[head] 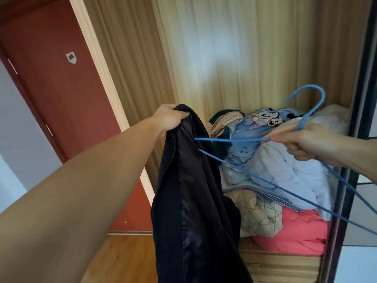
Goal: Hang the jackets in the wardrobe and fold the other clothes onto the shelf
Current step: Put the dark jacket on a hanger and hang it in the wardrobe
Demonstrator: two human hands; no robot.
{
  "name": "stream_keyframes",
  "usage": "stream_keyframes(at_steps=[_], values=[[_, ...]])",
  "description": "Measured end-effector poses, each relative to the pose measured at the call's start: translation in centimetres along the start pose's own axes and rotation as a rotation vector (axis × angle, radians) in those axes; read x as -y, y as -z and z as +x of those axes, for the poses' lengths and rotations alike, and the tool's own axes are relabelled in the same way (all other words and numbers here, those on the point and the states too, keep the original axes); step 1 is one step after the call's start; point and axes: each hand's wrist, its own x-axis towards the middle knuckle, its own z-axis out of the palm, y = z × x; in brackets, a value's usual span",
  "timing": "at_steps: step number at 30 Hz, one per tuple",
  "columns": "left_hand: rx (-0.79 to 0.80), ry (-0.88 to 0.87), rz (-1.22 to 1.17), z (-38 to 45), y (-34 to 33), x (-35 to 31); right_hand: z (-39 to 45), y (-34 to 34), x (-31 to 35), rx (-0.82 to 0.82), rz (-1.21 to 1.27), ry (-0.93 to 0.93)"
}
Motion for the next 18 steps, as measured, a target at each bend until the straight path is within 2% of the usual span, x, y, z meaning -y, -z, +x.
stream_keyframes(at_steps=[4,9,12,18], values=[[0.069,-0.072,0.083,-0.5,-0.4,-0.6,0.9,-3.3,0.4,0.015,-0.161,-0.015],[0.181,-0.240,0.239,-1.4,-1.2,-2.5,1.8,-8.9,1.4,0.073,-0.342,0.121],[0.190,-0.310,0.315,-1.9,-0.5,-2.9,2.3,-10.5,1.8,0.015,-0.234,0.115],[0.217,-0.312,0.460,-2.3,1.3,-1.4,3.3,-9.8,3.1,-0.094,0.023,0.179]])
